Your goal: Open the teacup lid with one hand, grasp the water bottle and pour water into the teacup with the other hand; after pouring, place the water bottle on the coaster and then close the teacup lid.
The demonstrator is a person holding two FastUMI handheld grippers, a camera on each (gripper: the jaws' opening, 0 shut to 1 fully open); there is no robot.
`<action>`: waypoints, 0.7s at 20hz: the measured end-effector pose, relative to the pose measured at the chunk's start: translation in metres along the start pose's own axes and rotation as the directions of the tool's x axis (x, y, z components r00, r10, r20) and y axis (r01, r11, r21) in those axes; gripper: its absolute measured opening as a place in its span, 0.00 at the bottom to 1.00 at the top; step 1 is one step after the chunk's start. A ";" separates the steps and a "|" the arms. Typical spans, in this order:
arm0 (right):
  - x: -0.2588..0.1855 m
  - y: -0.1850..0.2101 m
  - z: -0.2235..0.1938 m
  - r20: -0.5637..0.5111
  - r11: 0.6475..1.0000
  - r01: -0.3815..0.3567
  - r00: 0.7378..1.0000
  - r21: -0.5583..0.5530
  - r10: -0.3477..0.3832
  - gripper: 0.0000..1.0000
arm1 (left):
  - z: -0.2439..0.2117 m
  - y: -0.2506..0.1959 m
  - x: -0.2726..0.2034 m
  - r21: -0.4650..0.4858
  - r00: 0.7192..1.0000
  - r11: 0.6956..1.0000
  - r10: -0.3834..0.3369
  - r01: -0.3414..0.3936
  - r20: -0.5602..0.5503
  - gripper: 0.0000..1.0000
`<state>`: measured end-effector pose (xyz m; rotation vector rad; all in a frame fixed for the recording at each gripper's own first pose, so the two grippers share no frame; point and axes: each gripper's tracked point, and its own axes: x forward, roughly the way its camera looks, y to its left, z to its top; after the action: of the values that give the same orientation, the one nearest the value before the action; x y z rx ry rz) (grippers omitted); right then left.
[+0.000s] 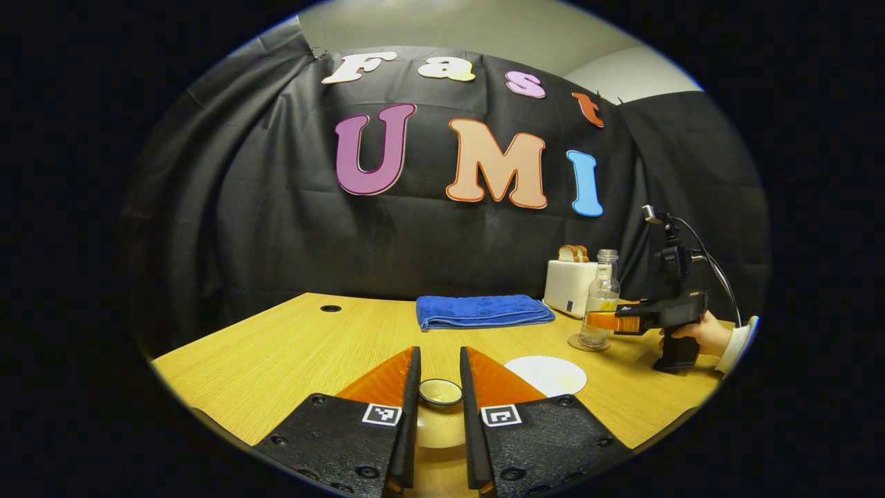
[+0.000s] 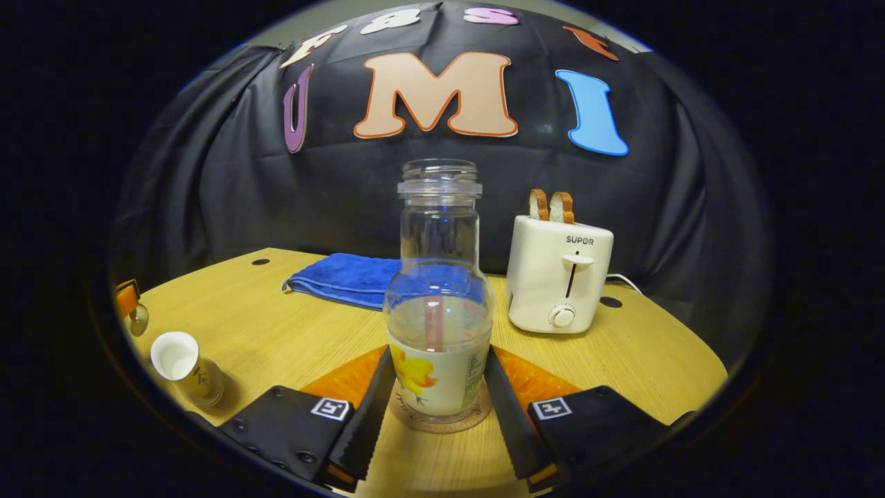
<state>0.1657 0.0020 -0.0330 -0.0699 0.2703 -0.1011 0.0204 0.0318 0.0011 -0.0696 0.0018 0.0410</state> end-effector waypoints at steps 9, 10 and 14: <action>-0.001 0.001 -0.007 -0.031 0.999 -0.020 0.999 0.036 0.021 0.85 | -0.001 0.000 0.000 0.000 1.000 1.000 0.001 -0.001 0.000 0.27; -0.004 0.002 -0.005 -0.023 0.999 -0.025 0.999 0.036 0.026 0.87 | 0.000 0.000 0.000 0.000 1.000 1.000 0.001 -0.001 0.000 0.27; -0.019 0.009 0.001 0.001 0.999 -0.033 0.999 0.033 0.033 0.93 | 0.000 0.000 0.000 0.000 1.000 1.000 0.002 -0.002 0.000 0.27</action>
<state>0.1483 0.0134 -0.0275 -0.0322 0.2692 -0.0729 0.0204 0.0319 0.0010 -0.0697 0.0024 0.0431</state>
